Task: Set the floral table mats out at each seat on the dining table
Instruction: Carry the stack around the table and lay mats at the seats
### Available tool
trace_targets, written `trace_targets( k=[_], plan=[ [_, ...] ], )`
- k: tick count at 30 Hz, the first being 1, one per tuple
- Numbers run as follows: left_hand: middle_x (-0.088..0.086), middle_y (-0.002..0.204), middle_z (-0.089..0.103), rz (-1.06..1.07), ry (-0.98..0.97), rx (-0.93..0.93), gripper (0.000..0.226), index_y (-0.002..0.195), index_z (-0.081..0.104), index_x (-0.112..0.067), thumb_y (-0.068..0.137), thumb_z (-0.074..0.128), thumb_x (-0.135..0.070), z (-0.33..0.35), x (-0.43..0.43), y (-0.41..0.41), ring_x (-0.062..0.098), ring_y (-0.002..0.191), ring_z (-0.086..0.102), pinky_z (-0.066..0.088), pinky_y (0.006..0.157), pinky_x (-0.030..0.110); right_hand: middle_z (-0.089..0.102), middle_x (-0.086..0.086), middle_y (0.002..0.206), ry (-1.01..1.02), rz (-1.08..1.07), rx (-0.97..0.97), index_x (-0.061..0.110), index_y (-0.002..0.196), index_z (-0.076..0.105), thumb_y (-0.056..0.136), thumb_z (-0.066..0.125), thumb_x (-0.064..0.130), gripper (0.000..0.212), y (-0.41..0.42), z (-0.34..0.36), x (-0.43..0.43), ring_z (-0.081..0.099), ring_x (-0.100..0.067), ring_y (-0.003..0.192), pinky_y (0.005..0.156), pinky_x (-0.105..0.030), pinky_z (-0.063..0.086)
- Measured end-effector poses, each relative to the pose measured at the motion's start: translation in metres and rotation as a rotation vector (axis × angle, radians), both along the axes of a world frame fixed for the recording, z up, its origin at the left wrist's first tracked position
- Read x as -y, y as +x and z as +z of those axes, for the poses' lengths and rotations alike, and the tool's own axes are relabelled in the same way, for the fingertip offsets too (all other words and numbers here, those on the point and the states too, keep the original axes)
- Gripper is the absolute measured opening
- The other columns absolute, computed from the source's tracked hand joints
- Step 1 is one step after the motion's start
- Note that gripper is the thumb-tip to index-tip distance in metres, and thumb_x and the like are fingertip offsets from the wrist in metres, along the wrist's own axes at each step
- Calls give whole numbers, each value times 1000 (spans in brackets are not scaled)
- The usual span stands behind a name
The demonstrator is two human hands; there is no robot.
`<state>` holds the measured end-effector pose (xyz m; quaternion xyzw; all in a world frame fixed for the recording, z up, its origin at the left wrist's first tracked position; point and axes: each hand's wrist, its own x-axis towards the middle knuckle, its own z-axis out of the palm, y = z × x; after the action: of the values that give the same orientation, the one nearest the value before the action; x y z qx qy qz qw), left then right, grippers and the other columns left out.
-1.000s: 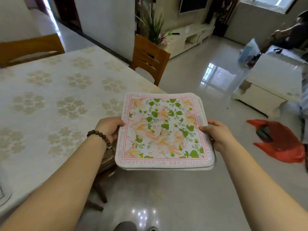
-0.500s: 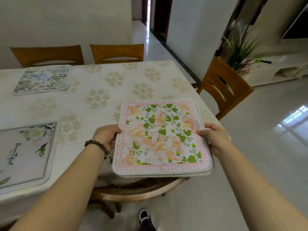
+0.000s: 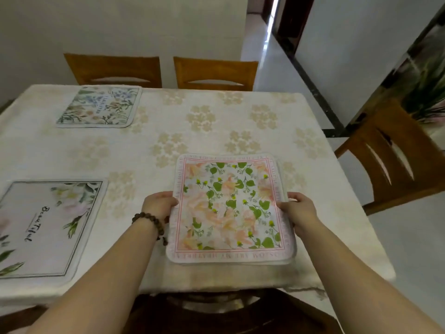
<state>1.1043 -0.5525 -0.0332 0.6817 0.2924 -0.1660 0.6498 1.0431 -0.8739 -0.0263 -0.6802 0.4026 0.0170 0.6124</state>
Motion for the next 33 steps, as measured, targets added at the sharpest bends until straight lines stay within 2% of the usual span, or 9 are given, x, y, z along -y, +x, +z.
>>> trace_targets(
  k=[5,8,14,19,23,26,29,31,33],
  plan=[
    [3,75,66,56,137,-43,26,68,64,-21,78,63,2,-20,19,13,19,69,63,52,68,30,71,-14,91,-54,33,-98,16,83,61,77,68,0,18,19,-28,7,70,-32,79,73,-49,59],
    [6,83,69,33,189,-68,18,79,70,-16,77,64,1,-33,28,15,21,77,65,54,74,31,70,-9,92,-145,109,-144,16,86,61,77,68,5,16,23,-39,10,68,-29,82,78,-47,58],
    [6,87,71,19,204,-103,22,96,73,-12,76,69,-4,-41,31,15,17,75,66,52,68,25,70,-8,95,-197,166,-198,10,99,64,77,68,9,22,26,-49,18,67,-24,80,77,-40,57],
    [2,88,68,13,208,-96,23,102,72,-12,79,68,-7,-39,27,18,10,73,62,44,53,17,64,-8,107,-208,153,-169,5,121,60,83,67,11,39,35,-49,26,61,-24,91,87,-39,52],
    [4,90,70,-6,176,-111,21,100,72,-14,81,65,-6,-39,24,17,16,79,66,51,61,24,65,-15,107,-168,189,-203,2,116,61,83,67,10,35,38,-51,22,64,-34,100,90,-47,52],
    [10,93,72,-18,135,-121,27,101,71,-12,81,59,3,-42,20,16,24,82,68,56,70,32,66,-15,97,-146,187,-241,2,102,63,82,69,10,23,41,-53,22,65,-34,91,84,-45,55],
    [15,95,73,-8,89,-119,32,101,72,-9,79,56,8,-44,19,16,33,86,70,57,81,47,69,-18,88,-36,175,-268,2,87,63,80,71,5,11,40,-53,24,69,-33,76,68,-41,58],
    [14,89,74,3,57,-112,31,96,72,-9,79,55,11,-44,18,15,32,79,71,59,73,45,70,-18,87,5,165,-253,3,91,63,82,67,1,10,38,-53,25,69,-31,72,59,-36,56],
    [12,80,75,4,11,-103,30,91,72,-10,80,54,12,-41,17,15,26,66,72,58,55,35,71,-17,86,21,162,-216,6,87,62,84,60,-2,9,35,-51,24,70,-28,69,51,-31,53]
  ],
)
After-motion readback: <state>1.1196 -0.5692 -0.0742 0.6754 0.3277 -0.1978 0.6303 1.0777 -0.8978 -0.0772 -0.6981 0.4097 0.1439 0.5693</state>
